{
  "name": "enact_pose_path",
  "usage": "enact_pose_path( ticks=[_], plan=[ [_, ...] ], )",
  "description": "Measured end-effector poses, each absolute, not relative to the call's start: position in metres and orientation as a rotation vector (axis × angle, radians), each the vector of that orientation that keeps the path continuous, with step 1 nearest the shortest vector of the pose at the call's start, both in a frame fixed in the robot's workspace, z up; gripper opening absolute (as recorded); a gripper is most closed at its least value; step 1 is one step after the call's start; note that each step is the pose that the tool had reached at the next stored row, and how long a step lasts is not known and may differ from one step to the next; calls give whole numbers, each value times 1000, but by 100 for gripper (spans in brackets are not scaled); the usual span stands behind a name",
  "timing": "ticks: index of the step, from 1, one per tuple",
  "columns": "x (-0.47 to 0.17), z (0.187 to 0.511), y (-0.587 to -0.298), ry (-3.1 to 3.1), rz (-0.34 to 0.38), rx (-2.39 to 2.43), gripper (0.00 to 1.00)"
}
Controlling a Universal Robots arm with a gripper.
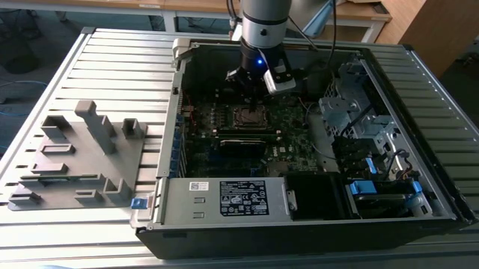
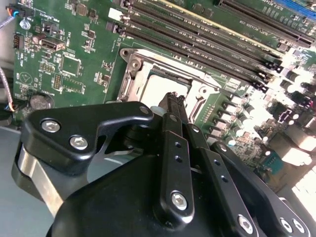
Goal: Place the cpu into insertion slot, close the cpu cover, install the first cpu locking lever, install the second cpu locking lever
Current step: 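Install the second cpu locking lever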
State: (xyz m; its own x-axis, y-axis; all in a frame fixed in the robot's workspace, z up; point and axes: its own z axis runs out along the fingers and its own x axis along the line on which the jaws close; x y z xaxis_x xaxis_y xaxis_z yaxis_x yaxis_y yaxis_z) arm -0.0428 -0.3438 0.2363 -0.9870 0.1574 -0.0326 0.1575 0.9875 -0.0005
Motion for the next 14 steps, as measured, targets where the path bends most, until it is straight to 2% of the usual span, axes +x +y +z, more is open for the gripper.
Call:
enact_pose_path(
  ticks=[14],
  plan=[
    [-43,237,-346,3099,-5,246,11]
  ],
)
